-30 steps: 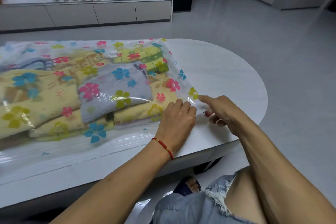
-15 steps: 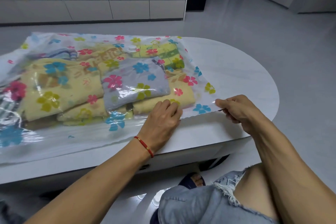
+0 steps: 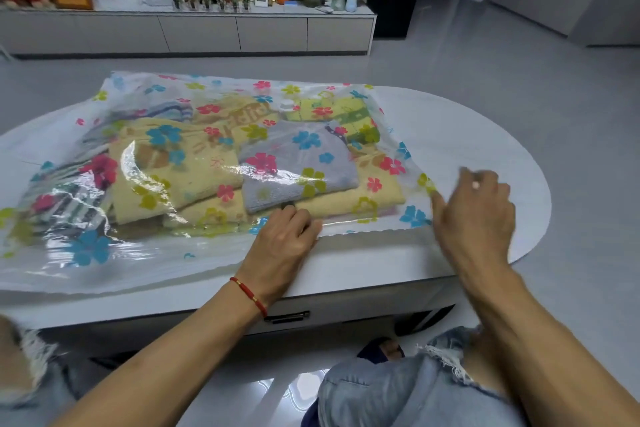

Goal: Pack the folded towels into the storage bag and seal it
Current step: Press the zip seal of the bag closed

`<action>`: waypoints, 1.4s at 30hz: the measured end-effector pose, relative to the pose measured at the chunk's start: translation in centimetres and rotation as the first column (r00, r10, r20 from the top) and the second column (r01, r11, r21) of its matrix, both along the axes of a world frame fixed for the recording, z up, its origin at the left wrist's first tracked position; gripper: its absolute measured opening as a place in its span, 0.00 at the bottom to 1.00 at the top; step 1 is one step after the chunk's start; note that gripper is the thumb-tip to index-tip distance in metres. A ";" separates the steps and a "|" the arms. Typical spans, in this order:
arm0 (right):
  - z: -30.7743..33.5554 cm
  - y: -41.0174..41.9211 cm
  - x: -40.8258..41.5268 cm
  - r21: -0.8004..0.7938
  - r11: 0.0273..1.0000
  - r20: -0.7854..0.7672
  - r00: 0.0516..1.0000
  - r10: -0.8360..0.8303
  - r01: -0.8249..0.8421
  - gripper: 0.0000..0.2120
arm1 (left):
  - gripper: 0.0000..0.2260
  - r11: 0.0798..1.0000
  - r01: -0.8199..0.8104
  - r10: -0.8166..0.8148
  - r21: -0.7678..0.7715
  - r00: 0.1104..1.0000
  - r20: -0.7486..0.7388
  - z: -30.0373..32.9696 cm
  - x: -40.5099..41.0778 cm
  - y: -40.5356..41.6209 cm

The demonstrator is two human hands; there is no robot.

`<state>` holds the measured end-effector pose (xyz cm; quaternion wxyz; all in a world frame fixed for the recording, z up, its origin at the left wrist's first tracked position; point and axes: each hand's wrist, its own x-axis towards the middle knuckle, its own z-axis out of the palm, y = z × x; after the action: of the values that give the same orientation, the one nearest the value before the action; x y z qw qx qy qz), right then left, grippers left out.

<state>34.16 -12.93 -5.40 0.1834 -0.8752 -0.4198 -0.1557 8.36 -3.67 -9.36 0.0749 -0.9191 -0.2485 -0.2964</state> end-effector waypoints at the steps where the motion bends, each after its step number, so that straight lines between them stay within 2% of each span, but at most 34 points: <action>1: 0.0 -0.1 -2.2 0.047 0.978 0.137 0.971 0.193 -0.202 0.19 | 0.04 1.000 -0.001 0.001 -0.009 1.000 0.000 0.0 0.1 -0.1; 3: -0.9 0.0 -5.8 -0.039 0.829 0.241 0.800 0.550 -0.558 0.20 | 0.07 1.000 0.002 -0.002 -0.025 1.000 0.004 0.2 0.2 -0.2; 4: -1.6 0.4 -7.2 -0.108 0.769 0.237 0.735 0.635 -0.630 0.20 | 0.08 1.000 0.001 -0.001 -0.029 1.000 0.008 0.2 0.1 -0.2; 6: -2.7 1.4 -8.9 -0.195 0.728 0.244 0.686 0.685 -0.657 0.17 | 0.09 0.999 -0.001 0.002 -0.035 1.000 0.022 0.4 0.1 -0.4; 8: -3.0 2.3 -9.0 -0.210 0.716 0.289 0.658 0.696 -0.665 0.11 | 0.09 0.999 -0.002 0.003 -0.052 1.000 0.027 0.5 0.0 -0.6; 10: -3.4 2.7 -8.4 -0.196 0.704 0.320 0.635 0.704 -0.682 0.10 | 0.09 0.999 0.000 0.001 -0.054 1.000 0.022 0.5 -0.3 -0.6; 17: -4.3 2.5 -7.3 -0.168 0.709 0.324 0.641 0.695 -0.684 0.13 | 0.06 1.000 -0.008 0.008 -0.012 0.999 -0.039 -0.2 -4.7 0.4; 20: -4.2 2.4 -7.1 -0.140 0.699 0.307 0.640 0.704 -0.701 0.12 | 0.09 1.000 -0.030 0.029 -0.002 0.997 -0.078 -0.1 -8.0 1.2; 25: -4.4 2.2 -6.5 -0.120 0.699 0.329 0.636 0.698 -0.705 0.09 | 0.06 0.997 -0.068 0.071 0.028 0.990 -0.126 0.3 -13.2 2.3; 31: -3.6 1.8 -7.2 -0.131 0.719 0.333 0.652 0.681 -0.683 0.06 | 0.05 0.989 -0.146 0.147 0.026 0.984 -0.095 -0.1 -17.4 2.8; 33: -3.2 1.7 -9.6 -0.096 0.716 0.318 0.661 0.680 -0.691 0.12 | 0.04 0.987 -0.158 0.161 0.034 0.984 -0.079 -0.2 -17.3 2.5; 35: -3.2 2.2 -14.2 -0.071 0.646 0.330 0.593 0.734 -0.760 0.20 | 0.05 0.986 -0.157 0.161 0.051 0.985 -0.066 -0.1 -17.0 2.2; 36: -3.3 2.9 -17.0 -0.079 0.599 0.324 0.547 0.772 -0.797 0.20 | 0.06 0.986 -0.157 0.161 0.059 0.985 -0.064 0.0 -16.9 2.1; 37: -3.5 3.7 -19.8 -0.091 0.564 0.296 0.519 0.802 -0.821 0.20 | 0.06 0.985 -0.156 0.161 0.070 0.985 -0.066 0.2 -16.9 2.0; 39: -3.9 5.2 -24.0 -0.070 0.553 0.236 0.525 0.818 -0.830 0.15 | 0.05 0.984 -0.156 0.162 0.089 0.984 -0.072 0.6 -17.0 1.9; 42: -4.5 6.5 -25.5 0.098 0.570 0.225 0.576 0.786 -0.816 0.08 | 0.03 0.982 -0.159 0.168 0.100 0.981 -0.093 0.9 -17.3 1.8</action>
<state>8.66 -6.45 -9.95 0.2835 -0.5522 -0.7669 -0.1628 -8.97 -1.83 -8.43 0.1538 -0.9049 -0.3053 -0.2537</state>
